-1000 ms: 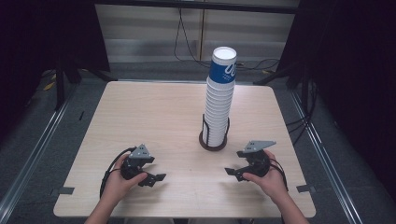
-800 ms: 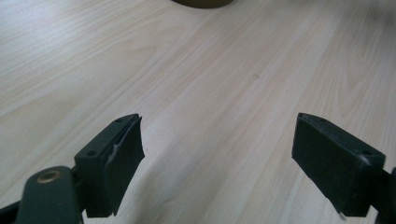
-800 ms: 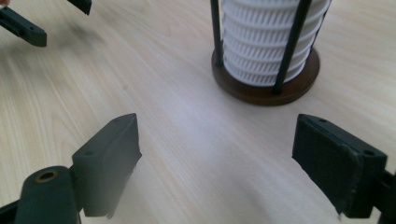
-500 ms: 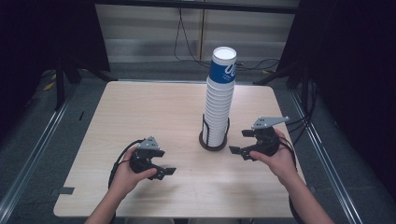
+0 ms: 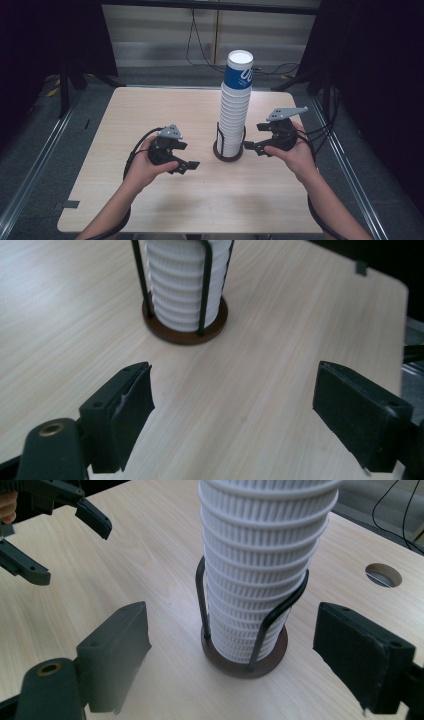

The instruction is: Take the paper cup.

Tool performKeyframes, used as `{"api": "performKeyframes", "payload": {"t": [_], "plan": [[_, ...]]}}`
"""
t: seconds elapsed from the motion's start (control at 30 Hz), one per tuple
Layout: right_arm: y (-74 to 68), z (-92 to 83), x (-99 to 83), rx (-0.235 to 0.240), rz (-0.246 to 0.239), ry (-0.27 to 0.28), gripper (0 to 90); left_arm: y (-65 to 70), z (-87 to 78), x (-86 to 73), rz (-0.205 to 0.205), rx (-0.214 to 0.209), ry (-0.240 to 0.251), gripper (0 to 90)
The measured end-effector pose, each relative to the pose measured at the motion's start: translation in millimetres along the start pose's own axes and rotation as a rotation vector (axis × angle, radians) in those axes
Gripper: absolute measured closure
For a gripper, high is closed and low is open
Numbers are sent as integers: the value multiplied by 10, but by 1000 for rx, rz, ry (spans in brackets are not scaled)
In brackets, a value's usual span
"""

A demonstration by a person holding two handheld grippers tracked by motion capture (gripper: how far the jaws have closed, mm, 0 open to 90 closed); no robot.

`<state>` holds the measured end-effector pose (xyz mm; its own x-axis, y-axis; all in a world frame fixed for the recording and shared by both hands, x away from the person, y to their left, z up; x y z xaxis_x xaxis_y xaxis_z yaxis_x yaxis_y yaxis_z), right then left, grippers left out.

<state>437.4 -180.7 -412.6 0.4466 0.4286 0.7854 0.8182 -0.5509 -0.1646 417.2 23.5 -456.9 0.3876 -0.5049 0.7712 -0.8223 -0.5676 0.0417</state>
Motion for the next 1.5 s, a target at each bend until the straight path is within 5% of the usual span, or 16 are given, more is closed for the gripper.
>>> {"api": "performKeyframes", "payload": {"t": [0.43,0.77,1.5], "plan": [[84,30,213,-7,8,24,143,-64,-153,679,75,41,25,162],[100,-41,414,-20,-4,36,139,-53,-127,1029,110,47,17,162],[146,-53,837,-36,-12,84,135,-68,-103,1669,94,34,57,162]]}}
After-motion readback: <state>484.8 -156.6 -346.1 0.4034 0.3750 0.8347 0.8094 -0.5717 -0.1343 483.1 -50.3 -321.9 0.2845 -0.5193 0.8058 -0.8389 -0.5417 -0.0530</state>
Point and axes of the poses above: each handheld gripper's, and its own axes: z roughly forward along the jaws, x roughly out of its top, y roughly to its right, the point moved 10 cm from there along z, roughly forward along the jaws, and after that the axes turned 12 degrees about x, right-handed, at the moved point
